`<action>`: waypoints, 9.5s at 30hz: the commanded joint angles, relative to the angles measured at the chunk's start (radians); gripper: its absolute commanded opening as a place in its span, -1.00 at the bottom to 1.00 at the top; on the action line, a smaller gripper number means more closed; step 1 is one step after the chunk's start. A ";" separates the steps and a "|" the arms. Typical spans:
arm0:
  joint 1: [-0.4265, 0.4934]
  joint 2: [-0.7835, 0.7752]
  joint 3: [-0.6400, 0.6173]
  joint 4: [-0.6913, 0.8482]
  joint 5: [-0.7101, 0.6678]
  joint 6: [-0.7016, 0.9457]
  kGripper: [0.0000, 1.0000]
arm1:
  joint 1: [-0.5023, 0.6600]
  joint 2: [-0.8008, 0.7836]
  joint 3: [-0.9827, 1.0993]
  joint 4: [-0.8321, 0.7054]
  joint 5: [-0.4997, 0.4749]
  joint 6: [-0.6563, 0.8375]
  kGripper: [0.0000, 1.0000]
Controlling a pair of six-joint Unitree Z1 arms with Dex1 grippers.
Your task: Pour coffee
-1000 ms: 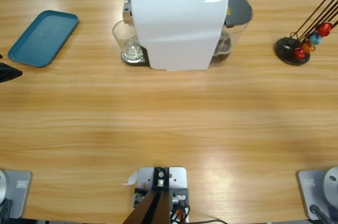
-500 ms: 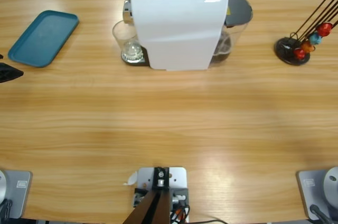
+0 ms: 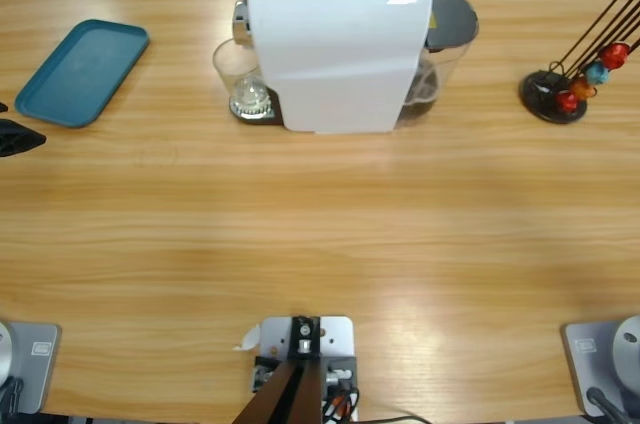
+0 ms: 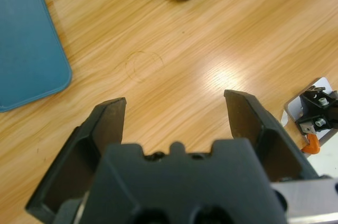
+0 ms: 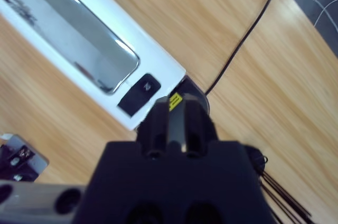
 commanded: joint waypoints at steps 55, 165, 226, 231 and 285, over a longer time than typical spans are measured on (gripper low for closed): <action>-0.034 -0.138 0.328 -0.304 0.027 -0.141 0.63 | 0.106 -0.676 1.377 -0.772 0.102 0.137 0.94; -0.038 -0.225 0.464 -0.587 -0.053 -0.084 0.63 | 0.118 -0.644 1.533 -0.985 0.094 0.199 1.00; -0.038 -0.210 0.461 -0.587 -0.053 -0.084 0.63 | 0.118 -0.635 1.533 -0.985 0.093 0.199 1.00; -0.038 -0.207 0.460 -0.587 -0.053 -0.084 0.63 | 0.118 -0.635 1.533 -0.985 0.093 0.199 1.00; -0.113 0.175 0.432 -0.834 -0.102 -0.068 0.84 | 0.118 -0.596 1.523 -0.983 0.090 0.206 1.00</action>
